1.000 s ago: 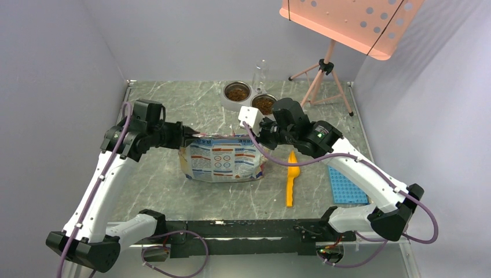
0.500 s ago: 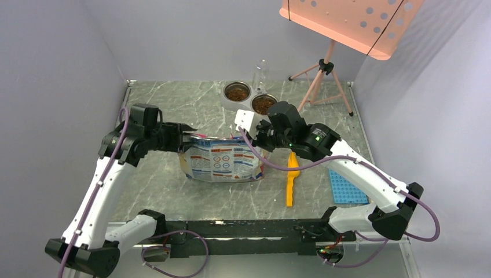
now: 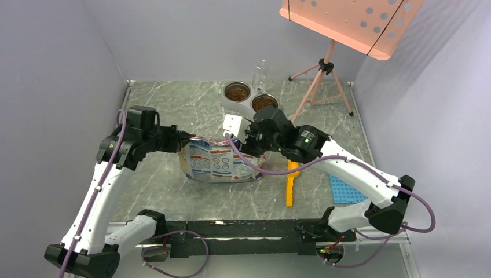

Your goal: Serve the pet food

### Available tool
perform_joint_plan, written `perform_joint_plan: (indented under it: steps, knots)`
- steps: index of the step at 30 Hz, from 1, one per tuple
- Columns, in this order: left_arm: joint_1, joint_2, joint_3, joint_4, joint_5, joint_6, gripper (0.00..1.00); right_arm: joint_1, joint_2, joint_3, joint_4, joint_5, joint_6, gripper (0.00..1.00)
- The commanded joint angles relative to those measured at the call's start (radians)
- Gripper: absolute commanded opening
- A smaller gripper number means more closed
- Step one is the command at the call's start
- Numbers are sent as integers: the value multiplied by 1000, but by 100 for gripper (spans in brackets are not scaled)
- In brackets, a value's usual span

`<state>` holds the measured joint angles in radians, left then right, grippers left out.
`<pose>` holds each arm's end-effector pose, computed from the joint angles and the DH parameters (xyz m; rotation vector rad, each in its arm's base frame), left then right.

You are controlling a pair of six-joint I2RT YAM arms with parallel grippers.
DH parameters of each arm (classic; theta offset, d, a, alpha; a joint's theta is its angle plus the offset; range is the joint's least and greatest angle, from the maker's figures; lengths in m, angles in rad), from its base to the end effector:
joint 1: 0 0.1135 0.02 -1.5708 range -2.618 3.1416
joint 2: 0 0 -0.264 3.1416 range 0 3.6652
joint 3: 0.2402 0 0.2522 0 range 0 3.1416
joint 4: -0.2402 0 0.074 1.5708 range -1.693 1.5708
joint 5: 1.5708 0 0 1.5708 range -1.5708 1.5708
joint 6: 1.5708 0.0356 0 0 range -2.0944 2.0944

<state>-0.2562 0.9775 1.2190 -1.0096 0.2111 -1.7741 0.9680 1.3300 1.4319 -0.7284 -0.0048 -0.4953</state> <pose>0.1666 -0.0514 0.3736 -1.7510 2.0207 -1.1123 0.1605 0.2336 0.3902 -1.4787 1.6429 0.2695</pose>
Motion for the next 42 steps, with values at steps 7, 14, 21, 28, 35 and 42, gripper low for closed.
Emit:
perform_joint_plan:
  steps: [7,14,21,28,35,42]
  knots:
    - [8,-5,68,2,0,-6,0,135,127,128,152,86,-38,73]
    - [11,-35,33,-13,50,-38,0,203,313,282,217,189,-43,70]
    - [17,-14,82,-120,93,-48,0,224,413,376,227,308,-15,41]
    - [96,-10,150,-165,61,17,0,175,301,172,181,367,-90,0]
    - [149,-21,131,-201,72,53,0,109,109,35,108,297,-112,0]
    - [149,-13,144,-229,50,75,0,70,65,8,78,245,-123,0]
